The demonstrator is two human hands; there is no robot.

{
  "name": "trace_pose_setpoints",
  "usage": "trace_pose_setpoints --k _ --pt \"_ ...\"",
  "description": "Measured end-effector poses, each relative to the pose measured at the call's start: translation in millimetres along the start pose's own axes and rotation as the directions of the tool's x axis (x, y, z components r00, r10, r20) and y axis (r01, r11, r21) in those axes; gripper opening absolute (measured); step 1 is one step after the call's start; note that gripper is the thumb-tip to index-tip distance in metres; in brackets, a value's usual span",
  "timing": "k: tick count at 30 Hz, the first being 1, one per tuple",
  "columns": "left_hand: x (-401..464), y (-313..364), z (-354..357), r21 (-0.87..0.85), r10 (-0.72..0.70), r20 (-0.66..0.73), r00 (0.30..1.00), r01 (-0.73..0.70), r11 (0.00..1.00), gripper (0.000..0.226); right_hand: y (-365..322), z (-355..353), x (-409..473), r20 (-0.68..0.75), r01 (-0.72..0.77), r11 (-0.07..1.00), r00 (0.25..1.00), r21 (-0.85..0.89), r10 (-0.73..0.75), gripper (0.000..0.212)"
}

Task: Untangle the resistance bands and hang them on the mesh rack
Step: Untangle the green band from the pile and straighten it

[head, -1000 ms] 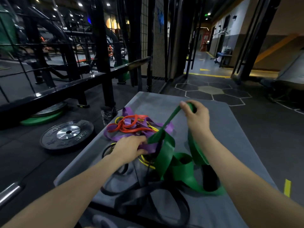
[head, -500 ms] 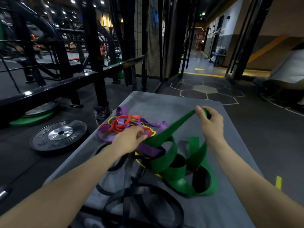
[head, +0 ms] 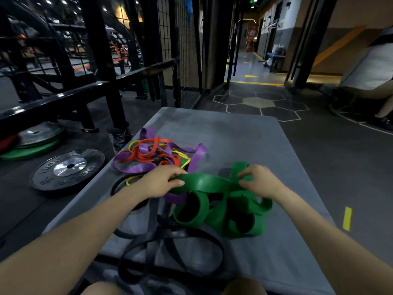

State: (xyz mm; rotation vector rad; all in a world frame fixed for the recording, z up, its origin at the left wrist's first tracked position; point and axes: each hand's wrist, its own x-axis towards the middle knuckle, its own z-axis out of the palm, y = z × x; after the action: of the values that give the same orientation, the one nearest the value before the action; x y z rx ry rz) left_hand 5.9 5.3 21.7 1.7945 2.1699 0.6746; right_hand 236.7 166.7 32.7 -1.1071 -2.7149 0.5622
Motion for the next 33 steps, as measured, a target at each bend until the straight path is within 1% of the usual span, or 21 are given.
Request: trace_pose_setpoints --k 1,4,5,6,8,10,11,12,14,15,16,17,19,21,23,25,28,30,33 --pt "-3.0 -1.2 0.9 -0.003 0.008 -0.014 1.000 -0.008 1.000 0.032 -8.4 2.7 1.0 -0.010 0.050 0.998 0.999 -0.032 -0.050 0.031" --pt "-6.6 1.3 3.5 -0.003 0.011 -0.102 0.995 -0.011 1.000 0.032 -45.9 3.7 -1.2 -0.055 0.239 0.965 0.971 0.108 -0.234 0.052" --pt "-6.8 3.5 4.9 0.010 0.037 -0.115 0.993 -0.036 0.999 0.028 -57.3 4.8 -0.6 -0.033 0.297 0.947 0.955 0.125 -0.296 0.061" --pt "-7.0 6.1 6.6 0.022 0.062 -0.126 0.990 -0.059 0.998 0.024 -65.8 8.1 0.8 0.016 0.324 0.940 0.945 0.103 -0.327 0.071" --pt "-8.9 9.1 6.9 0.029 0.080 -0.133 0.988 -0.076 0.997 0.018 -75.5 18.3 5.0 0.105 0.333 0.943 0.938 -0.008 -0.331 0.086" --pt "-11.3 4.3 5.5 0.031 0.110 -0.131 0.985 -0.107 0.994 0.014 -79.0 29.9 8.4 0.126 0.294 0.954 0.950 -0.050 -0.286 0.093" --pt "-12.4 0.9 4.0 0.025 0.117 -0.127 0.985 -0.115 0.993 0.012 -80.1 34.5 9.2 0.128 0.274 0.961 0.955 -0.031 -0.268 0.092" --pt "-13.2 -3.5 1.7 -0.007 0.085 -0.113 0.990 -0.086 0.996 0.010 -81.8 38.0 8.8 0.143 0.264 0.964 0.955 -0.006 -0.261 0.087" --pt "-12.3 -12.5 -4.4 -0.098 -0.001 -0.112 0.994 -0.011 0.995 0.016 -83.4 41.5 8.6 0.154 0.265 0.964 0.953 -0.014 -0.260 0.073" --pt "-9.9 -16.9 -6.7 -0.117 -0.030 -0.126 0.992 0.015 0.993 0.019 -82.7 41.2 9.3 0.134 0.259 0.965 0.959 -0.043 -0.251 0.066" --pt "-4.4 -22.1 -8.1 -0.074 -0.032 -0.149 0.988 0.021 0.997 0.019 -81.7 39.7 9.4 0.106 0.247 0.966 0.965 -0.074 -0.239 0.062" --pt "3.1 -26.8 -7.9 0.008 -0.012 -0.125 0.992 0.013 1.000 0.023 -79.7 38.8 10.3 0.083 0.229 0.969 0.972 -0.095 -0.222 0.061" --pt "14.8 -28.8 -4.8 0.101 -0.003 -0.008 1.000 0.004 0.995 0.035 -74.8 37.1 11.2 0.066 0.194 0.975 0.980 -0.113 -0.187 0.070" --pt "24.2 -23.9 -2.2 0.089 -0.021 0.081 0.996 0.014 0.996 0.039 -74.6 34.7 9.9 0.075 0.202 0.971 0.978 -0.127 -0.194 0.086" --pt "32.8 -21.5 -3.1 0.038 -0.073 0.166 0.983 0.068 0.997 0.039 -77.7 33.0 9.8 0.116 0.254 0.956 0.964 -0.149 -0.239 0.091" --pt "38.0 -24.1 -6.1 0.053 -0.116 0.285 0.952 0.105 0.993 0.038 -81.5 33.5 13.7 0.146 0.284 0.944 0.954 -0.166 -0.261 0.084" --pt "42.3 -28.8 -10.9 0.098 -0.122 0.373 0.920 0.092 0.991 0.033 -84.1 37.4 18.9 0.099 0.288 0.939 0.957 -0.190 -0.274 0.066" --pt "44.5 -29.5 -13.1 0.076 -0.121 0.399 0.909 0.098 0.992 0.027 -81.2 40.3 19.4 0.039 0.305 0.922 0.951 -0.240 -0.305 0.064" --pt "50.9 -30.0 -16.4 0.089 -0.092 0.420 0.903 0.060 0.994 0.017 -73.3 36.6 19.7 -0.045 0.310 0.913 0.942 -0.265 -0.333 0.067"
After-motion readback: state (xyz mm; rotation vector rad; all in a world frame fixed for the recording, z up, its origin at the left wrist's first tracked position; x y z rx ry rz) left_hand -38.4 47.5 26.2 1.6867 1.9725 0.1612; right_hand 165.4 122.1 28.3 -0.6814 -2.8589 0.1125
